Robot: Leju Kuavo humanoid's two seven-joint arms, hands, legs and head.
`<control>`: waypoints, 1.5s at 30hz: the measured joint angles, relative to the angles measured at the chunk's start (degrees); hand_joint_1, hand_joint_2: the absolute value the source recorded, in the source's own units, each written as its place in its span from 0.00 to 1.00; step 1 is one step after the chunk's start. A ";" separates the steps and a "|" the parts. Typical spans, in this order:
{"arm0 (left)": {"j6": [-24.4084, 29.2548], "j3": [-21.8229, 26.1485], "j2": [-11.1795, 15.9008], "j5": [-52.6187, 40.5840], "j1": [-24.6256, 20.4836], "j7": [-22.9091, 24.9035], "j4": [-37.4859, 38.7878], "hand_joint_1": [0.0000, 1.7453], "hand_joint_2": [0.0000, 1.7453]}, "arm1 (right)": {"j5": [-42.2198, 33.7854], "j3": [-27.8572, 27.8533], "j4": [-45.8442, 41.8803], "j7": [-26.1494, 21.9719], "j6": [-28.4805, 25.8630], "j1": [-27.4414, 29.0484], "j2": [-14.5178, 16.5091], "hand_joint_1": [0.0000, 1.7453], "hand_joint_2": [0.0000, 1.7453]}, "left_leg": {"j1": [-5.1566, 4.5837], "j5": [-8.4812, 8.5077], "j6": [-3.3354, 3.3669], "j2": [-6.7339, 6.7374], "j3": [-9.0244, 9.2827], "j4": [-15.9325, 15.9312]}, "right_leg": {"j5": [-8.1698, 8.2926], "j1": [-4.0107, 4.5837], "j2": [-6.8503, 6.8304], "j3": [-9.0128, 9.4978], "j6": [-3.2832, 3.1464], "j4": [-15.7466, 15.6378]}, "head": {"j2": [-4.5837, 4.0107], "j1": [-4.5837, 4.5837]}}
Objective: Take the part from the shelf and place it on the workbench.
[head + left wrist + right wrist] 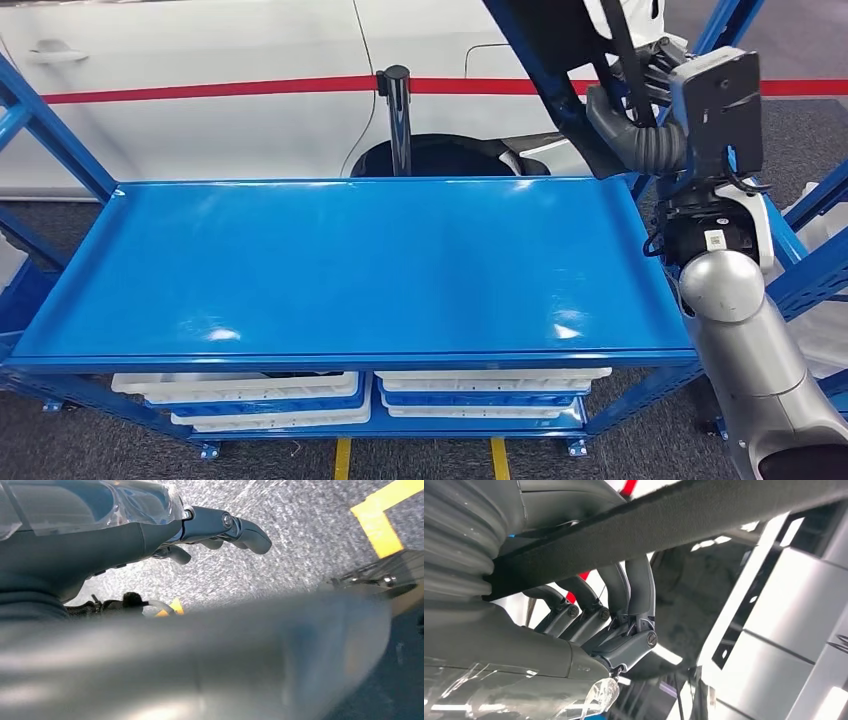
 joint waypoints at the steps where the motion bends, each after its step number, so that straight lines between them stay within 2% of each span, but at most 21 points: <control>1: 0.00 0.03 0.01 0.00 -0.07 -0.13 0.00 0.00 1.00 | -2.54 -0.24 -0.10 -0.90 -0.79 0.01 -0.01 1.00 1.00 | -0.04 -0.13 -0.21 -0.06 0.03 0.13 | 2.00 -0.01 -0.11 2.23 -0.07 -4.86 | 0.00 0.01; 3: 0.00 0.14 0.04 0.00 -0.12 -0.37 0.00 0.00 1.00 | -8.08 -0.72 -0.22 -3.07 -2.51 0.38 -0.02 1.00 1.00 | -0.15 -0.23 -0.71 -0.16 -0.02 0.17 | 3.68 0.07 -0.12 4.63 -0.48 -10.21 | 0.00 -0.02; 5: 0.00 0.41 0.06 0.00 -0.09 -0.68 0.00 0.00 1.00 | -14.01 -1.07 -0.25 -5.46 -3.90 1.32 -0.05 1.00 1.00 | -0.18 -0.27 -1.20 -0.18 -0.13 0.10 | 3.84 0.04 0.09 4.90 -1.15 -11.07 | 0.00 -0.04; 7: 0.00 0.77 0.09 0.01 -0.11 -0.96 0.00 0.00 1.00 | -19.67 -1.32 -0.21 -7.95 -4.69 2.54 -0.01 1.00 1.00 | -0.12 -1.96 -1.72 -0.07 -1.30 2.47 | 4.07 -0.20 0.08 4.93 -1.76 -11.28 | 0.00 -0.06; 10: 0.00 1.13 0.10 0.02 -0.18 -1.21 0.00 0.00 1.00 | -26.28 -1.53 -0.20 -12.13 -4.86 5.32 0.09 1.00 1.00 | 0.03 -8.30 -2.46 0.04 -7.73 16.26 | 4.16 -0.31 0.02 4.95 -2.29 -11.36 | 0.00 -0.09; 12: 0.00 1.36 0.13 0.02 -0.33 -1.39 0.00 0.00 1.00 | -29.03 -1.57 -0.21 -14.63 -4.56 7.73 0.11 1.00 1.00 | 0.04 -9.75 -2.58 0.05 -10.78 22.18 | 4.11 -0.26 0.01 5.00 -2.32 -11.34 | 0.00 -0.09; 13: 0.00 1.46 0.15 0.02 -0.47 -1.48 0.00 0.00 1.00 | -29.79 -1.57 -0.22 -15.45 -4.39 8.79 0.13 1.00 1.00 | 0.01 -8.74 -2.47 0.04 -10.45 21.14 | 4.09 -0.24 0.02 5.05 -2.31 -11.34 | 0.00 -0.10; 16: -0.02 1.79 0.23 0.03 -0.71 -1.48 0.00 0.00 1.00 | -30.93 -1.74 -0.49 -17.34 -4.07 10.84 0.17 1.00 1.00 | -0.29 -2.48 -1.50 0.00 -4.03 7.47 | 3.98 -0.14 0.18 5.24 -2.13 -11.38 | 0.00 -0.10; 18: -0.05 2.13 0.28 0.04 -0.68 -1.45 0.00 0.00 1.00 | -31.74 -2.06 -0.85 -18.76 -3.96 12.14 0.23 1.00 1.00 | -0.46 -0.46 -1.02 -0.02 -0.99 1.37 | 3.86 0.12 0.32 5.16 -1.80 -11.35 | 0.00 -0.09; 22: -0.05 2.69 0.28 0.08 -0.99 -1.61 0.01 0.00 1.00 | -32.55 -2.34 -2.18 -21.10 -3.25 16.25 0.31 1.00 1.00 | -0.24 -0.12 -0.51 -0.05 -0.39 0.27 | 2.45 0.29 0.22 4.55 -1.00 -9.77 | 0.00 -0.07; 23: -0.05 2.76 0.28 0.08 -1.10 -1.70 0.02 0.00 1.00 | -32.52 -2.35 -2.49 -21.43 -3.05 16.90 0.32 1.00 1.00 | -0.15 -0.04 -0.29 -0.05 -0.30 0.16 | 0.78 0.24 0.16 3.36 -0.72 -7.04 | 0.00 -0.07; 26: -0.05 2.86 0.29 0.07 -1.44 -1.98 0.02 0.00 1.00 | -32.24 -2.35 -3.22 -21.89 -2.70 18.63 0.33 1.00 1.00 | -0.13 -0.04 0.15 -0.05 -0.24 0.12 | -5.26 0.13 0.10 -3.21 -0.10 6.81 | 0.00 -0.06; 28: -0.05 2.89 0.30 0.07 -1.68 -2.02 0.02 0.00 1.00 | -31.89 -2.35 -3.52 -21.90 -2.44 19.97 0.30 1.00 1.00 | -0.13 -0.07 0.22 -0.15 -0.14 0.12 | -5.04 0.08 0.10 -4.74 -0.12 9.41 | 0.00 -0.06; 31: -0.04 2.92 0.29 0.11 -1.96 -2.10 0.02 0.00 1.00 | -31.05 -2.39 -3.97 -21.72 -2.20 20.73 0.24 1.00 1.00 | -0.23 -0.17 0.08 -0.28 0.12 0.16 | 1.33 0.21 -0.02 1.14 -0.78 -3.12 | 0.00 -0.06; 33: -0.05 3.12 0.30 0.16 -1.97 -2.55 0.02 0.00 1.00 | -30.36 -2.49 -4.56 -21.56 -2.19 20.79 0.23 1.00 1.00 | -0.47 -0.28 -0.27 -0.27 0.06 0.24 | 3.68 0.43 -0.09 4.39 -1.25 -9.82 | 0.00 -0.07; 37: -0.06 3.74 0.40 0.22 -1.88 -3.02 0.01 0.00 1.00 | -27.33 -2.64 -5.34 -20.23 -2.65 21.06 0.14 1.00 1.00 | -0.55 -1.39 -1.22 -0.20 -0.70 1.50 | 4.19 0.12 -0.06 4.90 -1.94 -11.31 | 0.00 -0.10; 38: -0.10 3.88 0.45 0.27 -1.93 -2.90 0.00 0.00 1.00 | -26.05 -2.65 -5.49 -19.70 -2.93 21.07 0.13 1.00 1.00 | -0.51 -2.98 -1.55 -0.16 -1.82 4.02 | 4.30 -0.06 -0.13 4.95 -2.16 -11.43 | 0.00 -0.11; 41: -1.26 4.67 0.51 0.46 -2.54 -1.37 0.00 0.00 1.00 | -22.90 -2.64 -5.88 -18.24 -3.69 21.33 0.13 1.00 1.00 | -0.28 -9.60 -2.34 -0.08 -7.54 17.76 | 4.53 -0.15 -0.53 4.93 -2.54 -11.40 | 0.00 -0.15; 42: -1.82 4.97 0.51 0.54 -2.79 -0.54 0.00 0.00 1.00 | -22.27 -2.63 -5.96 -17.85 -3.88 21.55 0.14 1.00 1.00 | -0.25 -10.62 -2.45 -0.06 -8.62 20.77 | 4.59 -0.14 -0.64 4.93 -2.58 -11.38 | 0.00 -0.16; 43: -2.17 5.22 0.51 0.63 -2.96 0.26 0.00 0.00 1.00 | -21.74 -2.62 -6.00 -17.57 -4.04 21.78 0.15 1.00 1.00 | -0.23 -10.44 -2.49 -0.05 -8.48 21.22 | 4.59 -0.14 -0.68 4.93 -2.57 -11.37 | 0.00 -0.16; 45: -2.41 5.55 0.51 0.70 -2.83 1.25 0.00 0.00 1.00 | -20.72 -2.59 -6.17 -17.21 -4.39 22.08 0.21 1.00 1.00 | -0.20 -7.06 -2.30 -0.04 -4.89 14.72 | 4.63 -0.15 -0.59 4.96 -2.51 -11.36 | 0.00 -0.16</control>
